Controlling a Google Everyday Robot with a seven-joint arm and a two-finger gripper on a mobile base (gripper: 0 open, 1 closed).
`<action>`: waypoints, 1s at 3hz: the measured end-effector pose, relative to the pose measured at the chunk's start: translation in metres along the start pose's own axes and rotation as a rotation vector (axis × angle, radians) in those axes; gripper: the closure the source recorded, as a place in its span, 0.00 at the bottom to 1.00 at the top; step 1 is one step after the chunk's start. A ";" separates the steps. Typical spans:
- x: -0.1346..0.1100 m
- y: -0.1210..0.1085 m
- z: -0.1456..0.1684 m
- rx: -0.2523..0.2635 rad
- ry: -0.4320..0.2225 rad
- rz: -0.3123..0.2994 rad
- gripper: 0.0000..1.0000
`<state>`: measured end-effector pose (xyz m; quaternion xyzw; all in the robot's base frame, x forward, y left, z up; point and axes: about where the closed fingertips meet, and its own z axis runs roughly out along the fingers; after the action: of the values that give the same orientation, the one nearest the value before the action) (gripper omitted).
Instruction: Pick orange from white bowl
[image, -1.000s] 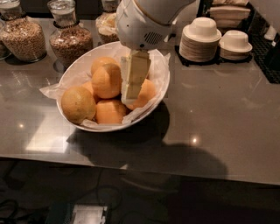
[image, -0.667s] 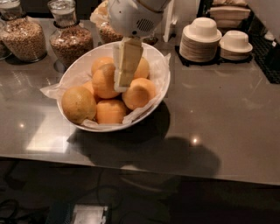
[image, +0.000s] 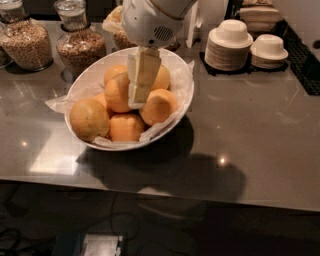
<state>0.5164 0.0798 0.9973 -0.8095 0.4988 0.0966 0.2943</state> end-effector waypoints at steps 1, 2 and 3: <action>0.006 0.008 0.025 -0.038 -0.057 0.035 0.00; 0.011 0.011 0.042 -0.056 -0.101 0.066 0.00; 0.017 0.010 0.053 -0.054 -0.135 0.103 0.00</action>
Offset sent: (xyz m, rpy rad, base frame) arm 0.0064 0.0163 -0.0658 0.1159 0.1759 0.0019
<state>0.5232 0.0941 0.9432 -0.7819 0.5162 0.1795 0.3000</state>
